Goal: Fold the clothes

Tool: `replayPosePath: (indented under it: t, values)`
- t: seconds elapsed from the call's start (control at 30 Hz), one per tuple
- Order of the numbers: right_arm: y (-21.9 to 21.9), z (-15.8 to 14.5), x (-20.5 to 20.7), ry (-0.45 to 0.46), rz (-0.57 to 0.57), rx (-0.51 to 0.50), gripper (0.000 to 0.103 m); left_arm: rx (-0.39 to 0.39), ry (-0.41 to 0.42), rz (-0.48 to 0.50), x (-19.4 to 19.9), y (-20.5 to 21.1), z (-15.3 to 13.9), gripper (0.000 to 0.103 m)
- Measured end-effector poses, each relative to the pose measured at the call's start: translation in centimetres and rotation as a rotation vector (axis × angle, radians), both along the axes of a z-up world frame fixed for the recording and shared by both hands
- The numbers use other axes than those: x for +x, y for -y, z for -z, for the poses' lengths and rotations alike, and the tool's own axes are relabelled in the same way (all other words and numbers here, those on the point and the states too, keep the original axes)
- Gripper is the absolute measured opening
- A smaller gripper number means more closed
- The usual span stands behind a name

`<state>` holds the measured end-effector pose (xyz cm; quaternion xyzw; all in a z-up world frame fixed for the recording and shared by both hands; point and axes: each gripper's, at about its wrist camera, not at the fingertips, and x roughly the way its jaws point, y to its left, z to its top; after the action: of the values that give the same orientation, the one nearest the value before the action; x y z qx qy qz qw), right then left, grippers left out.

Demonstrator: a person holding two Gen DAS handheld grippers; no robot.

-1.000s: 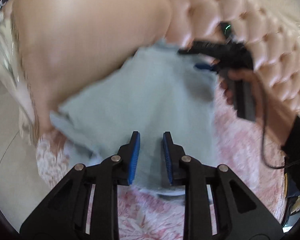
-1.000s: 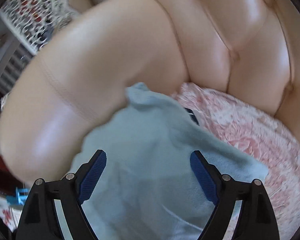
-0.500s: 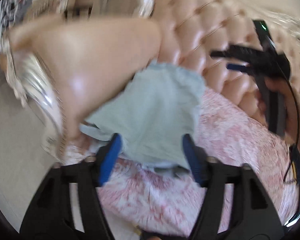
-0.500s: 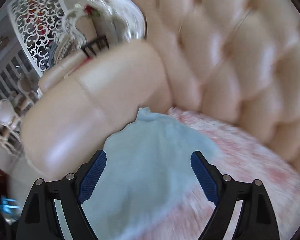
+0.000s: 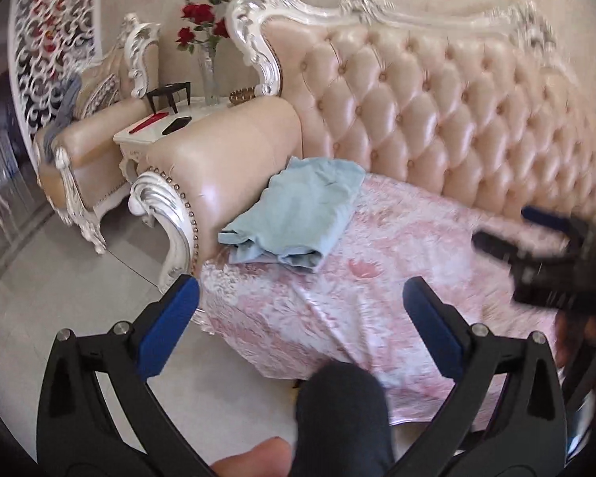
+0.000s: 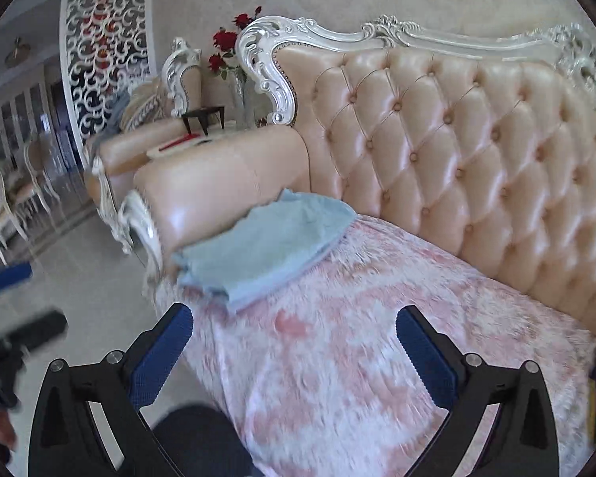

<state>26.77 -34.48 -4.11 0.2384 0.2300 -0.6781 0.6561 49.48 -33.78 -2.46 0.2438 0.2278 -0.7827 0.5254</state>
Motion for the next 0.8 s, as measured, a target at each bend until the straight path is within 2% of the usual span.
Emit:
replayPosePath:
  t: [0.17, 0.3, 0.47, 0.8]
  values:
    - [-2.7, -0.6, 0.9, 0.021, 0.003, -0.034, 0.103, -0.027, -0.015, 0.014, 0.2, -1.7, -1.6, 0.103]
    - [-2.6, -0.9, 1.3, -0.01, 0.001, -0.033, 0.103, -0.021, -0.029, 0.013, 0.3, -1.7, -2.1, 0.103]
    - [-2.2, -1.2, 1.4, 0.012, -0.031, -0.034, 0.103, -0.013, -0.041, 0.022, 0.6, -1.1, -2.3, 0.103]
    - [-0.3, -2.2, 2.6, -0.039, -0.049, -0.035, 0.103, -0.015, -0.056, 0.02, 1.0, 0.2, -2.4, 0.103]
